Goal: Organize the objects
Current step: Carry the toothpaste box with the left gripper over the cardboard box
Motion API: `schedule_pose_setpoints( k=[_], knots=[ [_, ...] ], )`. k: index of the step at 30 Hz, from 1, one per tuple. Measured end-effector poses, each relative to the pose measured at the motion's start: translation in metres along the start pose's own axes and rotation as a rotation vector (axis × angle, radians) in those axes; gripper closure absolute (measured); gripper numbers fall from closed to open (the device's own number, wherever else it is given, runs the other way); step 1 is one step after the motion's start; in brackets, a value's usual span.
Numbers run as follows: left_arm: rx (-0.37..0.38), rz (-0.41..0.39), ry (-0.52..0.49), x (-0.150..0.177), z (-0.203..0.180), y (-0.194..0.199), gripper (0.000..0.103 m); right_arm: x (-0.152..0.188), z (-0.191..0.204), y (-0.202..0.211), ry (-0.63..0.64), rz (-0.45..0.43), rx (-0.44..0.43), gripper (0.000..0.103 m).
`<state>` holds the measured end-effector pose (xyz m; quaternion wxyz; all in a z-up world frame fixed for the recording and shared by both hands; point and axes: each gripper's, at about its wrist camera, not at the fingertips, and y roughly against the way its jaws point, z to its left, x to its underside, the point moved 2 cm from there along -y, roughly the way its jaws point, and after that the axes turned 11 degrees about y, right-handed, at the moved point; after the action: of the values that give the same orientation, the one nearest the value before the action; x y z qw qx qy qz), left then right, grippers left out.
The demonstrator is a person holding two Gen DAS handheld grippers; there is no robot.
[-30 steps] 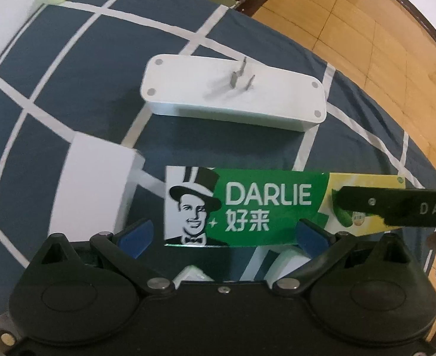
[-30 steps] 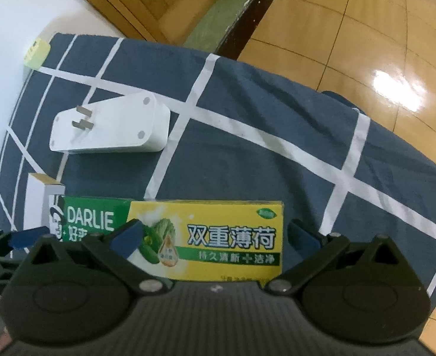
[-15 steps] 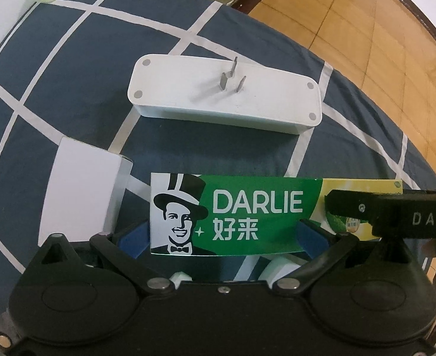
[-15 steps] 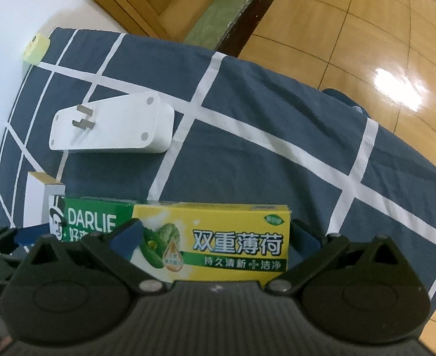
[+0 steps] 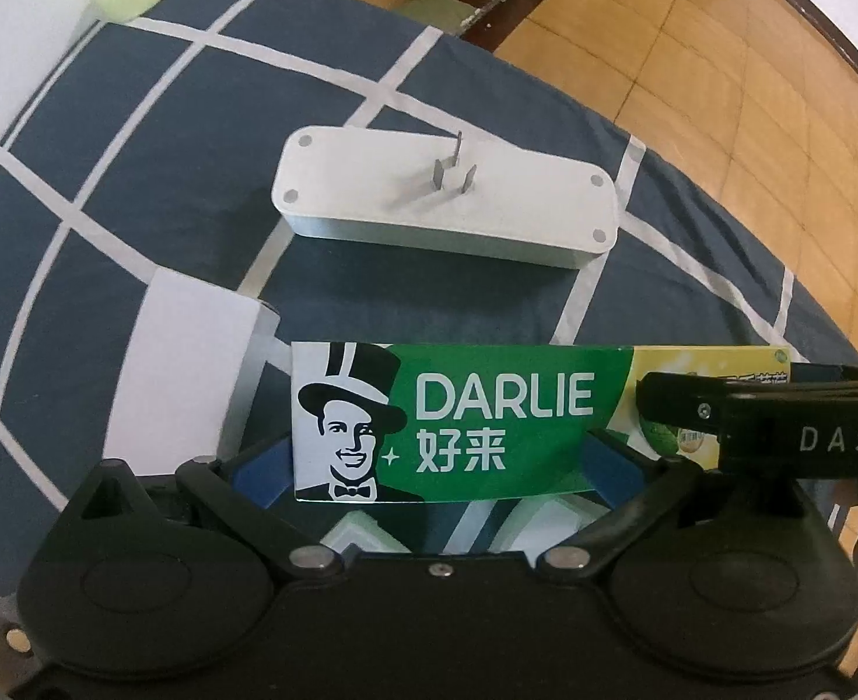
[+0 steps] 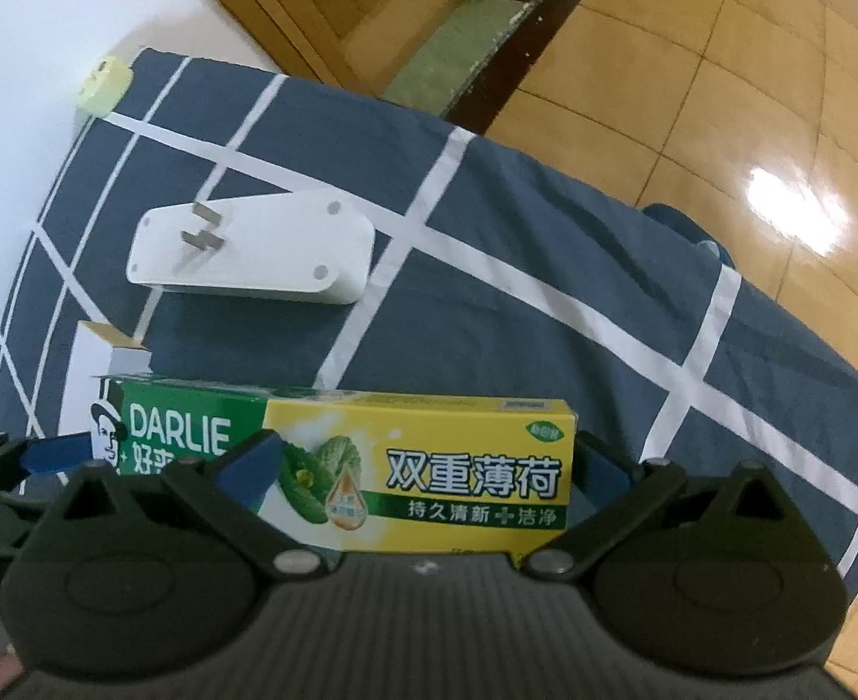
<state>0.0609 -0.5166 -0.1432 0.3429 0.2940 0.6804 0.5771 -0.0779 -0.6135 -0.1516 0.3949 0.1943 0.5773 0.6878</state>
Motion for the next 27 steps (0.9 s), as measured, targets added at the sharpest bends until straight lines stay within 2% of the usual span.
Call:
schedule_pose_setpoints(
  k=[11, 20, 27],
  knots=[
    [-0.048, -0.075, 0.097, 0.023, 0.013, 0.051, 0.001, 0.002, 0.029, 0.035, 0.101, -0.052, -0.049, 0.000],
    [-0.113, -0.157, 0.182, 0.059, 0.031, 0.102, 0.001, 0.019, 0.064, 0.066, 0.205, -0.093, -0.124, 0.000],
    [-0.130, -0.217, 0.285, 0.096, 0.052, 0.139, 0.001, 0.036, 0.100, 0.091, 0.318, -0.115, -0.153, 0.000]
  ],
)
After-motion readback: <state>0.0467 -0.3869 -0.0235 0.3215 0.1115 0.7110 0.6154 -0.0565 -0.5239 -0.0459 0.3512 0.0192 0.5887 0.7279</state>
